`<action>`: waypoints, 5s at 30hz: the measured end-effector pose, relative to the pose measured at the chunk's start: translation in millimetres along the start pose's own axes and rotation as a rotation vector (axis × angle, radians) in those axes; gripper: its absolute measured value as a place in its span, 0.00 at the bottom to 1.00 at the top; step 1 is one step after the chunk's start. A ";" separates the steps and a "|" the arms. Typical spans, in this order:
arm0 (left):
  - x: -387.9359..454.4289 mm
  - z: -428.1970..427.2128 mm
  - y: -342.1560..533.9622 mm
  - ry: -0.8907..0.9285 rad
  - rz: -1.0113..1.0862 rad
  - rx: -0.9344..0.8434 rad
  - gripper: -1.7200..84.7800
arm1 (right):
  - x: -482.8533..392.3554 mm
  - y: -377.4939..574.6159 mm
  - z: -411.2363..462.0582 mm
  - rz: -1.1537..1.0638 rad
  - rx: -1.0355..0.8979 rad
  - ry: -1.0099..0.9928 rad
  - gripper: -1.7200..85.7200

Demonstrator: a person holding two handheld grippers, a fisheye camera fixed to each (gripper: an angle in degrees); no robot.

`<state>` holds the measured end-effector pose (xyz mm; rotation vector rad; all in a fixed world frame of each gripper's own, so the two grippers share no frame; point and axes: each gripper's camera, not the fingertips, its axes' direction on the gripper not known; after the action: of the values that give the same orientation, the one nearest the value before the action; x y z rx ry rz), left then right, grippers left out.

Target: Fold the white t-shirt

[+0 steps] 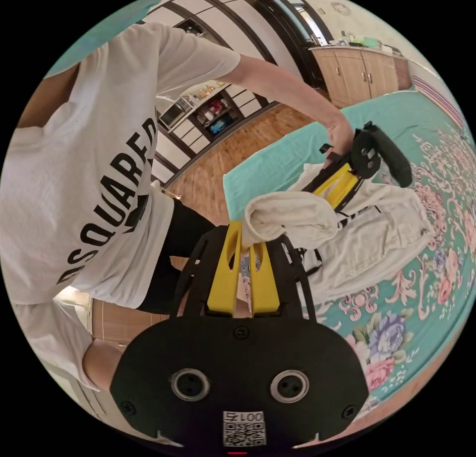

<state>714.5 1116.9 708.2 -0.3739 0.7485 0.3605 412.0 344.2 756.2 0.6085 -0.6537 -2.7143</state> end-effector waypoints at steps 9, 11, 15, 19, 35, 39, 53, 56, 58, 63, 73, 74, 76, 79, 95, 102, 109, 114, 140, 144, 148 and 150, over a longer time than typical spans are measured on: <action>12.4 -47.0 -48.6 0.094 -0.019 0.229 0.14 | -23.2 112.4 -35.6 0.150 0.227 -0.009 0.02; 10.4 -42.0 -66.6 0.196 -0.021 0.269 0.12 | -25.6 134.6 -42.1 0.159 0.334 -0.039 0.02; 26.0 -36.1 -102.3 0.289 0.051 0.275 0.02 | -33.8 160.2 -44.8 0.176 0.308 -0.025 0.02; 86.8 -76.1 -95.6 0.183 0.075 0.602 0.01 | -51.6 202.4 -63.2 0.291 0.260 0.058 0.02; 486.7 -399.1 -191.1 -1.164 -0.250 0.913 0.01 | -24.4 91.5 -414.0 0.205 0.591 0.844 0.03; 557.5 -402.4 -211.9 -1.265 -0.199 1.014 0.01 | -59.4 75.7 -429.4 0.149 0.495 1.025 0.04; 359.0 -96.6 -266.8 -1.096 -0.698 0.711 0.01 | 104.6 182.3 -110.6 0.424 0.009 0.547 0.05; 291.7 -7.4 -270.0 -0.873 -0.915 0.601 0.01 | 134.9 215.6 -8.3 0.595 -0.176 0.336 0.04; 268.1 51.1 -274.5 -0.792 -0.974 0.431 0.01 | 131.6 234.0 32.7 0.658 -0.253 0.242 0.03; 271.1 87.3 -263.5 -0.744 -1.037 0.300 0.01 | 111.2 262.9 62.4 0.825 -0.285 0.148 0.03; 265.6 37.2 -377.4 -0.800 -0.763 0.384 0.07 | 188.1 310.6 -28.7 1.100 0.081 0.383 0.05; 259.6 36.2 -390.0 -0.792 -0.762 0.396 0.10 | 211.6 318.8 -35.8 1.069 0.083 0.388 0.06; 231.1 34.8 -438.4 -0.760 -0.759 0.452 0.19 | 254.3 330.8 -45.5 1.007 0.072 0.405 0.09; 184.4 41.6 -486.2 -0.740 -0.924 0.450 0.20 | 338.0 347.6 -54.3 0.900 0.068 0.361 0.11; 207.9 86.4 -470.6 -0.765 -1.219 0.657 0.01 | 534.8 429.6 -33.2 0.761 0.242 0.177 0.03; 259.7 87.2 -413.1 -0.593 -1.060 0.944 0.01 | 482.0 497.9 -26.7 0.778 0.313 0.205 0.04; 272.5 88.9 -398.2 -0.572 -0.906 0.915 0.01 | 459.5 576.3 64.7 0.949 0.521 -0.116 0.13; 276.1 97.4 -397.8 -0.564 -0.849 0.900 0.01 | 479.7 607.0 93.3 1.058 0.782 -0.228 0.14; 178.5 130.9 -512.2 -0.519 -0.996 0.733 0.01 | 381.2 711.9 -51.3 1.223 0.648 0.351 0.03; 177.2 118.1 -533.2 -0.583 -0.986 0.638 0.01 | 333.1 711.3 -69.6 1.341 0.560 0.504 0.03; 163.9 104.0 -543.5 -0.565 -0.992 0.630 0.01 | 345.9 713.1 -94.3 1.273 0.527 0.624 0.03; 153.2 97.9 -546.7 -0.541 -1.019 0.632 0.01 | 380.5 713.7 -92.8 1.158 0.524 0.528 0.04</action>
<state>1118.1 710.9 773.5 -0.0137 0.0529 -0.7116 245.2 -439.3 901.3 0.7029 -1.1062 -1.2548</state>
